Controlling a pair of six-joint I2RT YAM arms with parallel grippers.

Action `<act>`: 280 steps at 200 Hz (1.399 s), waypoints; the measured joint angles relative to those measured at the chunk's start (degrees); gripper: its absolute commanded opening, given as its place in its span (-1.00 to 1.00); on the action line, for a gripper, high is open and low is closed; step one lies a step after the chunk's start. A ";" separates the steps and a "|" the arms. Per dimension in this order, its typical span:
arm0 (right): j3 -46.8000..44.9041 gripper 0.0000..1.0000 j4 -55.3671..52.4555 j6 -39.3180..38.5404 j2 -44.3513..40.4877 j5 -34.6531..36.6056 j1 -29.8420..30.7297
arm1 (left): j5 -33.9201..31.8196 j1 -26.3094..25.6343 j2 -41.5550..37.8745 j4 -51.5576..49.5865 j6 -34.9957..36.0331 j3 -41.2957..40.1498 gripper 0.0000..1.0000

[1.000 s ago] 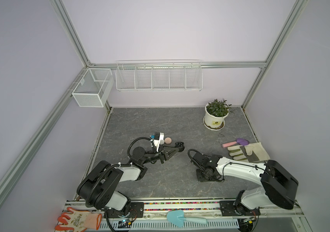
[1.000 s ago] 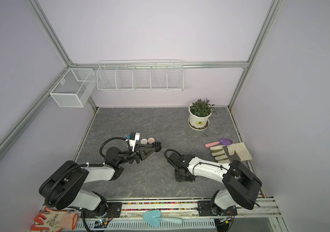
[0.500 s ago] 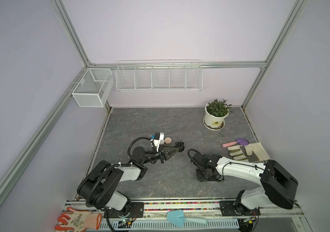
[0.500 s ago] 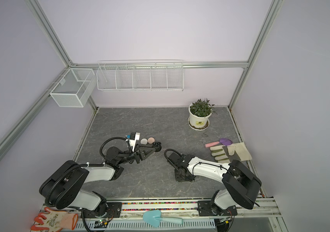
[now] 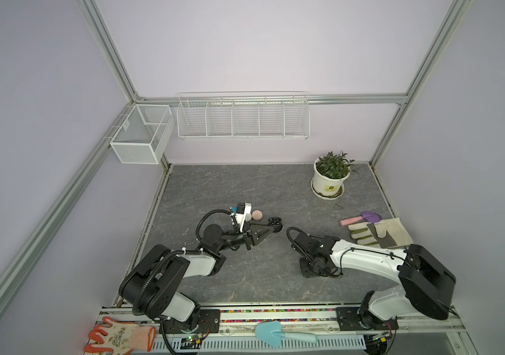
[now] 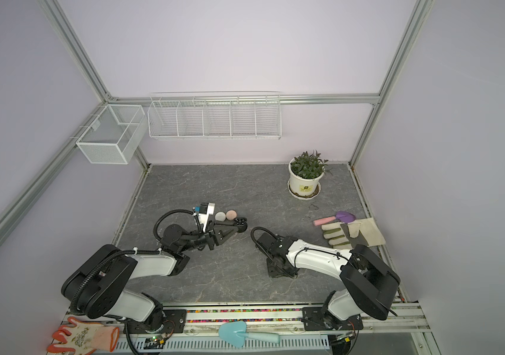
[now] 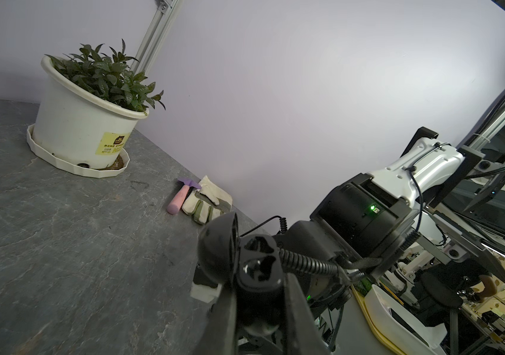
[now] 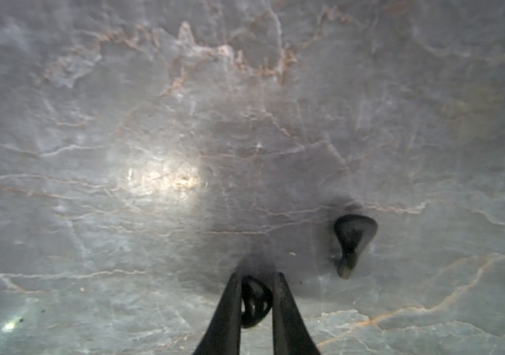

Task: Insert wireless bluetooth earbuds into charging case
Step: Pick up the wireless bluetooth earbud from the bottom-center of the table, then insert the wireless bluetooth earbud into the charging case.

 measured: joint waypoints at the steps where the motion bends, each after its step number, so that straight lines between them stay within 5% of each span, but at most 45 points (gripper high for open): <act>1: 0.02 -0.69 0.02 -0.07 0.00 0.04 0.00 | 0.00 0.00 0.00 0.00 0.00 0.00 -1.00; 174: 6.60 -0.70 3.37 -20.22 -0.26 -1.29 -5.81 | -1.05 0.37 0.79 0.02 -1.66 1.36 -1.00; 280: 24.06 -0.68 -7.89 -29.49 -10.08 -0.44 -7.93 | 1.36 0.37 0.85 0.02 2.49 2.97 -1.00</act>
